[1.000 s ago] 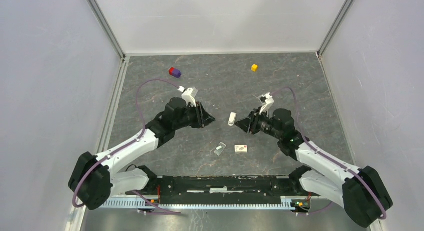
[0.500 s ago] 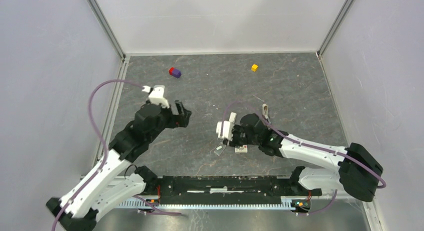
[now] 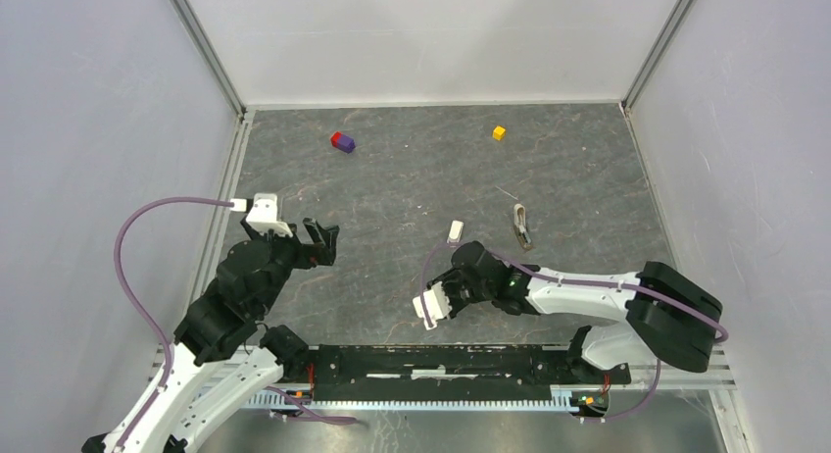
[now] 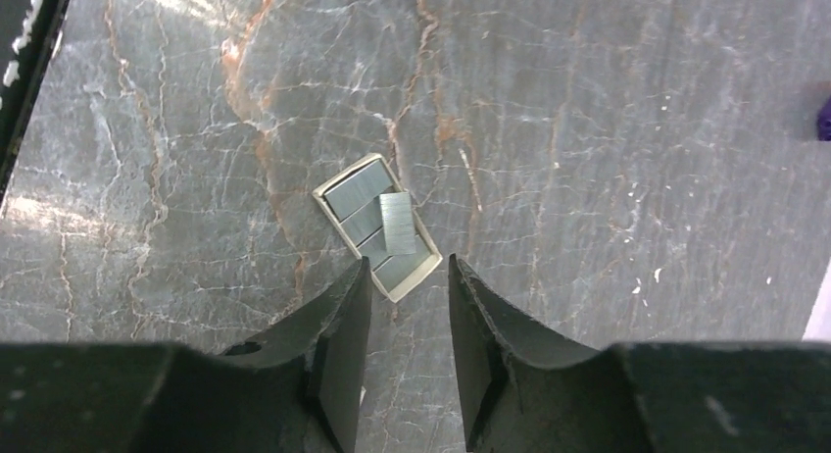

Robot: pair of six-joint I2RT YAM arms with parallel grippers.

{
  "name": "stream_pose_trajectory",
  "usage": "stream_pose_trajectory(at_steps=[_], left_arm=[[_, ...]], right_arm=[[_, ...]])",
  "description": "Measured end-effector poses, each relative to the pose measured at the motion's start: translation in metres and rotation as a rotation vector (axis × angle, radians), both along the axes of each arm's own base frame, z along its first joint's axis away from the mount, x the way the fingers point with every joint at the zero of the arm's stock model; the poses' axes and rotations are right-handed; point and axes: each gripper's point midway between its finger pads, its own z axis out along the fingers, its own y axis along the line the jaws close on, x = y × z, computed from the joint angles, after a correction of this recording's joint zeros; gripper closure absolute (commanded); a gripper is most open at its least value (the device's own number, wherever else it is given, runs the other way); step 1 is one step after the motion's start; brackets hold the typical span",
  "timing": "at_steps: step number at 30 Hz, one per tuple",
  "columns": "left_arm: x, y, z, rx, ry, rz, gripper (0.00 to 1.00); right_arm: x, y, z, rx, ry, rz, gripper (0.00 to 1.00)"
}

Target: Load the staples into the stapler

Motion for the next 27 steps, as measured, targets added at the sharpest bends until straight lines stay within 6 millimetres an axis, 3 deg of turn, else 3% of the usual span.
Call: stream_pose_trajectory(at_steps=[5, 14, 27], left_arm=[[-0.002, 0.004, 0.002, 0.008, -0.017, 0.007, 0.0], [-0.001, 0.007, 0.002, 0.011, -0.02, 0.019, 0.0], [-0.001, 0.008, 0.001, 0.013, -0.021, 0.027, 0.0]], right_arm=[[-0.001, 0.0, -0.011, -0.041, -0.01, 0.031, 0.64], [0.001, 0.014, -0.008, -0.047, -0.037, 0.067, 0.64], [0.005, 0.012, -0.019, -0.098, -0.069, 0.066, 0.65]])
